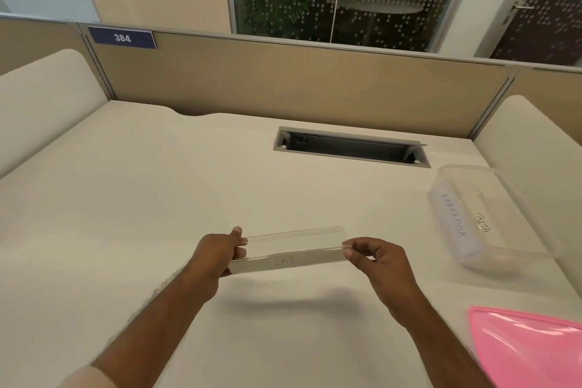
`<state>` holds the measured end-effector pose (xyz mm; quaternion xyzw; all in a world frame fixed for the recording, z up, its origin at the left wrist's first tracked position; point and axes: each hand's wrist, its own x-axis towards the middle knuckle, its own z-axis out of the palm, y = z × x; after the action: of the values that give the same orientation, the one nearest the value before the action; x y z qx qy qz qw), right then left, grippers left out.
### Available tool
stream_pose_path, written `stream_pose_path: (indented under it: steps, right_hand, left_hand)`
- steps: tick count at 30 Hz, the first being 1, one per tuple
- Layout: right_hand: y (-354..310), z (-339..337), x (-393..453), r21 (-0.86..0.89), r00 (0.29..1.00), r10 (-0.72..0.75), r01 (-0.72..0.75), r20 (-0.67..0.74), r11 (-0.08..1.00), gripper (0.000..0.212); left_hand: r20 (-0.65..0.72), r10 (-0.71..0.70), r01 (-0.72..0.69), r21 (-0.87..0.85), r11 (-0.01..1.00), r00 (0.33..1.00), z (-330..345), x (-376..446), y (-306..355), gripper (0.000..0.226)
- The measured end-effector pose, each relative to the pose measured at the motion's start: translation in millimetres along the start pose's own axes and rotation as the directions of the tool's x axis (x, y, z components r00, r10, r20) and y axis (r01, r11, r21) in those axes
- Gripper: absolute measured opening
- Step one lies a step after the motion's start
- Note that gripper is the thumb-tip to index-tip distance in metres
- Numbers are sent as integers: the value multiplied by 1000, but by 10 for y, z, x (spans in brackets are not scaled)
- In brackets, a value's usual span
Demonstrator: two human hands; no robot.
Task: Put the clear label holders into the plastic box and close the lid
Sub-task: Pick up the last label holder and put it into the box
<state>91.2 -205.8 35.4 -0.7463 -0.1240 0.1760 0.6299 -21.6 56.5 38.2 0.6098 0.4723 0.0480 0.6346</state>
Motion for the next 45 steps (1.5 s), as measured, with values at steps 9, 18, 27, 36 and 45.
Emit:
stream_pose_path:
  steps: [9,18,27,36,45]
  right_hand:
    - [30,4,41,96,994,51,-42,-95,994,7]
    - [19,-43,-1,131,986,97,-79,-135,988,9]
    - [-89,-170,-44,156,982,104,-80,-155,984,9]
    - [-207,-271,-106,161,979,67,-35,-193,986,9]
    - [-226,-347,-144,165,979,59,-27,-195,986,8]
  left_hand:
    - [210,-52,88,-165,982,976,-125,-72,-33,42]
    - [217,150,-72,-332,940,964,-132,-208,-64,27]
    - [157,289,-255,-205,945,945,-119,-409,-59,28]
    - [153,347,-315,-198,928,925,-86,-510,-6,26]
    - [145,360,-330,-196,923,922,-38,-598,36,26]
